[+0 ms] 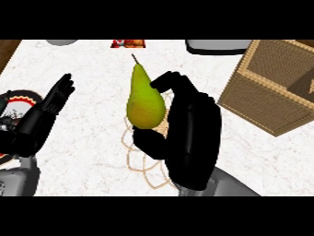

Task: Pick the pear from the placemat and place it in the basket

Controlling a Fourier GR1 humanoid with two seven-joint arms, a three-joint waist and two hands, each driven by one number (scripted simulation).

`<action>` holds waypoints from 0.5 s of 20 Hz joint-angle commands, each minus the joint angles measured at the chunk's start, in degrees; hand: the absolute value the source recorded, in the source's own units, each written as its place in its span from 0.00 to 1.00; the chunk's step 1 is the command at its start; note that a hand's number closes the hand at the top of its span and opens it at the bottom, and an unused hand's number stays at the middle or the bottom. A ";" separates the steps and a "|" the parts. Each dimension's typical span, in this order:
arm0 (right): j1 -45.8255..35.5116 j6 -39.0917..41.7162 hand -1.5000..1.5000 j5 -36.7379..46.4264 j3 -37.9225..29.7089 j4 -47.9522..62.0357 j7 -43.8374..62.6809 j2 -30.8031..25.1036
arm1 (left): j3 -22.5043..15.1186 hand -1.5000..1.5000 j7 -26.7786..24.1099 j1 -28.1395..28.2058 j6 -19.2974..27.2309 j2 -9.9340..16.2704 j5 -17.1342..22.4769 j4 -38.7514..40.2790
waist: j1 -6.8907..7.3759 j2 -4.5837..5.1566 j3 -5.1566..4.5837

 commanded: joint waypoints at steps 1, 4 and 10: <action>-2.61 8.41 1.00 3.31 -4.94 -1.81 10.02 0.54 | 0.04 0.50 0.12 -2.04 0.68 -0.20 -0.86 1.64 | -0.05 0.27 0.01; -5.79 9.95 1.00 1.37 -10.84 -0.56 7.73 0.54 | -0.08 0.50 -1.71 -1.03 -0.42 -0.01 -0.64 2.00 | 0.44 0.41 0.02; -9.17 8.12 1.00 2.16 -23.33 7.78 0.84 -1.01 | -1.12 0.50 -1.43 1.02 -0.59 -0.67 -0.82 -0.92 | 1.16 0.56 0.04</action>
